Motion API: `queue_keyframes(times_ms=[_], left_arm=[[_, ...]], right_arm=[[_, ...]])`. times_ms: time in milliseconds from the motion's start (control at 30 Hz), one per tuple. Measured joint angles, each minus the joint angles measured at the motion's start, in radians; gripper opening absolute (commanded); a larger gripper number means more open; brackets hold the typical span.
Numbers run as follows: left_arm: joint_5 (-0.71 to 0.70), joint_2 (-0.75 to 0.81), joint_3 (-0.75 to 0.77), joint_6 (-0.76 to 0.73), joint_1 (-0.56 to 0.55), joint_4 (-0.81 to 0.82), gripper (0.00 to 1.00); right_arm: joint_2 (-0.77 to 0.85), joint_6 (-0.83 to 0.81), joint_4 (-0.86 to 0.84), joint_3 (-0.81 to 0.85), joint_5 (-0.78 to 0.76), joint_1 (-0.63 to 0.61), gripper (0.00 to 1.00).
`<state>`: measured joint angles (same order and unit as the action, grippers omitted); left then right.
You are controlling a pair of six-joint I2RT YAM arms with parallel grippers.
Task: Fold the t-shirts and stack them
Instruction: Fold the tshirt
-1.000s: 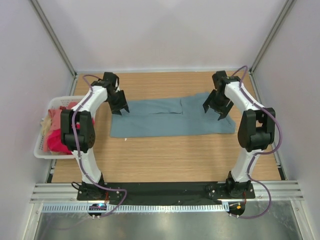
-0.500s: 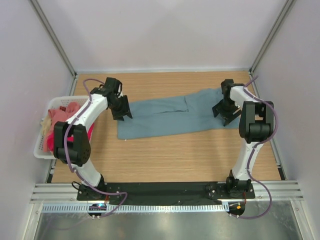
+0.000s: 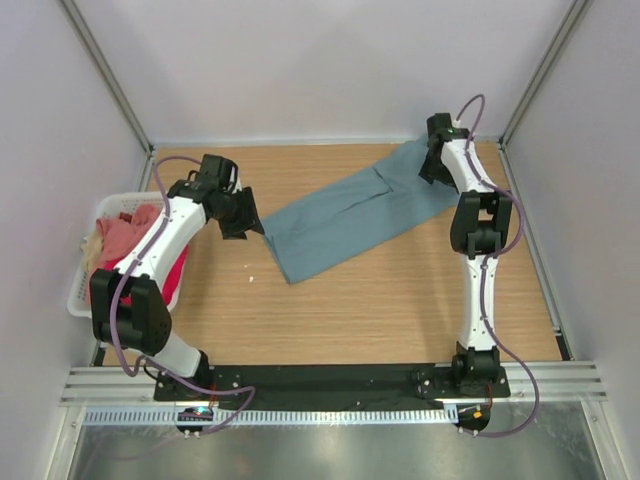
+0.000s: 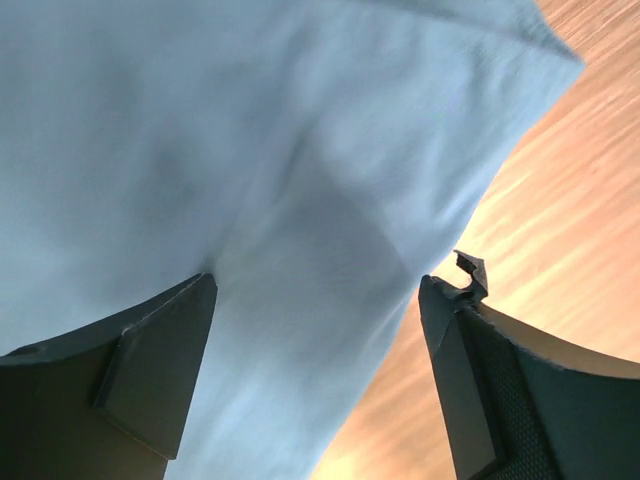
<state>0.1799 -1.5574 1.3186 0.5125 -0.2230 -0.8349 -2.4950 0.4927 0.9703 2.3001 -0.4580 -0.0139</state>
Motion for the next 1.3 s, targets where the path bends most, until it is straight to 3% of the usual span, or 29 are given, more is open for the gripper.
queue_keyframes(times_ms=[167,333,633,900,1100,1300], left_arm=[[0.000,0.009,0.002,-0.002,-0.002,-0.005,0.51],[-0.002,0.009,0.027,-0.005,-0.002,-0.018,0.51],[-0.022,0.060,0.019,-0.005,-0.002,-0.025,0.52],[-0.058,0.221,-0.033,-0.004,-0.002,-0.055,0.54],[-0.073,0.251,-0.035,0.000,-0.002,-0.066,0.55],[-0.079,0.255,-0.037,0.000,0.003,-0.076,0.56]], right_arm=[[0.093,-0.004,0.051,-0.032,-0.026,-0.139,0.92],[0.193,0.023,0.051,-0.060,0.048,-0.350,0.92],[0.066,0.060,0.009,0.053,0.236,-0.654,0.84],[-0.028,0.003,-0.031,0.051,0.269,-0.757,0.83],[-0.017,-0.079,-0.064,-0.034,0.259,-0.800,0.83],[0.123,-0.143,-0.139,-0.283,0.267,-0.832,0.82]])
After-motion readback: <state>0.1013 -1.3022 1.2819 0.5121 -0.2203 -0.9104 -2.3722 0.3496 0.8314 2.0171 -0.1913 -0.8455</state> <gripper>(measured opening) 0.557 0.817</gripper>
